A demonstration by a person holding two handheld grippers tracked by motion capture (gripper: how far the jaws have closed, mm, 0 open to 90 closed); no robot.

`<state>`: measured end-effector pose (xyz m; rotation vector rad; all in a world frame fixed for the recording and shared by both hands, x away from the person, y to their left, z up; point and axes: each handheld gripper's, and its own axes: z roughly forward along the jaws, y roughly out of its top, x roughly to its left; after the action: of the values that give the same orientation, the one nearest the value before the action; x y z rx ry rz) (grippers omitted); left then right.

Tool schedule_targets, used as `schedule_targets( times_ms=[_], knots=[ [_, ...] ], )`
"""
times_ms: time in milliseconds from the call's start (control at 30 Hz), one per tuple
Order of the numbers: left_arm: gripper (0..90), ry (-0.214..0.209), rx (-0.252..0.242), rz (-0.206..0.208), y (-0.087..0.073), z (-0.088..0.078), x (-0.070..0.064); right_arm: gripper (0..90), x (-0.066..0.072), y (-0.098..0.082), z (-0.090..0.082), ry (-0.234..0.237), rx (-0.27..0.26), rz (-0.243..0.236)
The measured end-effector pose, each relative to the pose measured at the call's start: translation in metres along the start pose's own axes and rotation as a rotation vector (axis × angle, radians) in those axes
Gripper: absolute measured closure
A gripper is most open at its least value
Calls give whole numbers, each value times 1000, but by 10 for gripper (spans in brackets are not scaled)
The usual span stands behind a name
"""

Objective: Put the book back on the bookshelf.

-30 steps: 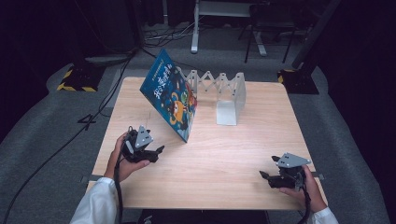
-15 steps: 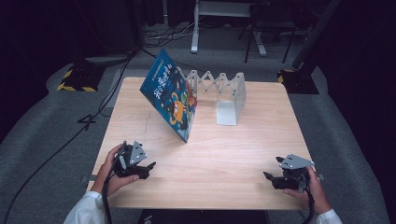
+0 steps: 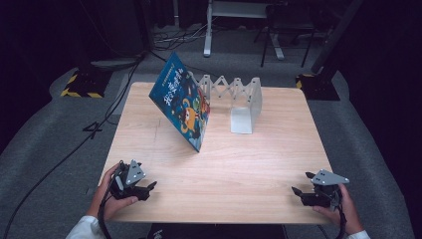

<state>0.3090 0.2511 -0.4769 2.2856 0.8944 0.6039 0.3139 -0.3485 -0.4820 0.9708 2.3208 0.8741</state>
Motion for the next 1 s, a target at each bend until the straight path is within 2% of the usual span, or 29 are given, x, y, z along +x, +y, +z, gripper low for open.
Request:
schedule_targets(
  times_ms=[67,100,167,300,433,533,567,667,733,1000],
  knots=[
    [180,-4,3,-10,-5,1,1,234,-6,-7,-3,-2,-11,30],
    [180,-11,-1,-28,-9,1,1,234,-7,-9,-3,-5,-14,34],
    [180,-16,-3,-32,-11,0,1,235,-9,-11,-4,-8,-17,45],
    [178,-24,-5,-64,-20,-1,4,237,-18,-19,-5,-15,-28,106],
    [183,-30,-11,-112,-29,-3,9,237,-24,-26,-5,-13,-40,160],
    [192,-40,-13,-175,-40,-4,12,237,-28,-30,-1,0,-37,202],
    [191,-40,-13,-175,-40,-4,12,237,-29,-31,0,4,-40,213],
    [188,-47,-1,-236,-48,-2,14,239,-31,-32,3,1,-30,237],
    [186,-33,1,-260,-49,-2,15,236,-31,-33,5,-5,-13,242],
    [170,-26,7,-266,-49,-2,15,213,-30,-33,6,-22,-20,248]
  ],
)
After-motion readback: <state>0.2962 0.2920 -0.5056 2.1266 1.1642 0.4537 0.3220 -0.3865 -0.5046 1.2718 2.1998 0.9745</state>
